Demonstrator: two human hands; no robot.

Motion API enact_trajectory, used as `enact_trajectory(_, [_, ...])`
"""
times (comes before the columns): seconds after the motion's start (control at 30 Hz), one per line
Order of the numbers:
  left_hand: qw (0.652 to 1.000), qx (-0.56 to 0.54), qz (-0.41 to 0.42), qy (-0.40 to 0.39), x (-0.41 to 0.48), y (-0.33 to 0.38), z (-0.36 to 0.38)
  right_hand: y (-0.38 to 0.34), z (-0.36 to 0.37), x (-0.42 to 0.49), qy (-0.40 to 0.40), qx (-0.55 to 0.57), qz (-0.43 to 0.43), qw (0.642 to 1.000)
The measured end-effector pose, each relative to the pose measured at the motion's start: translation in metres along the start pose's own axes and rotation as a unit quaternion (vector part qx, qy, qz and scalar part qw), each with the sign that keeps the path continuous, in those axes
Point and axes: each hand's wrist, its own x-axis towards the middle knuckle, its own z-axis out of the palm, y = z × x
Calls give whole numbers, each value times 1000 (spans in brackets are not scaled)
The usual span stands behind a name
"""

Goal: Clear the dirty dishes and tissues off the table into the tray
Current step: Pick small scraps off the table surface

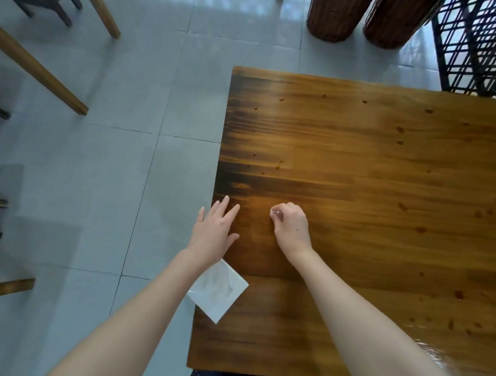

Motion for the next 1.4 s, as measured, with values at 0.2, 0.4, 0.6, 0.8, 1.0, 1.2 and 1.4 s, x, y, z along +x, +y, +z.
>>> enact_trajectory(0.2, [999, -25, -14, -17, 25, -18, -22, 16, -25, 12, 11, -17, 14, 1000])
enact_trajectory(0.4, [999, -49, -5, -18, 44, -12, -29, 9, -13, -22, -34, -39, -7, 999])
enact_trajectory(0.6, [999, -40, -12, -12, 57, -12, -28, -4, -5, 7, -38, -46, -51, 997])
enact_trajectory(0.8, [999, -35, -11, -19, 69, -23, -32, -14, -19, 84, 10, 3, -14, 1000])
enact_trajectory(1.0, [996, -76, -25, -45, 73, -34, -28, -9, -34, 128, 54, 28, 46, 997])
enact_trajectory(1.2, [996, -59, -50, -53, 75, -32, -30, -30, -7, 94, -5, 11, -45, 999])
enact_trajectory(1.4, [995, -55, -70, -54, 77, -27, -32, -33, 10, 68, -42, -21, -156, 987])
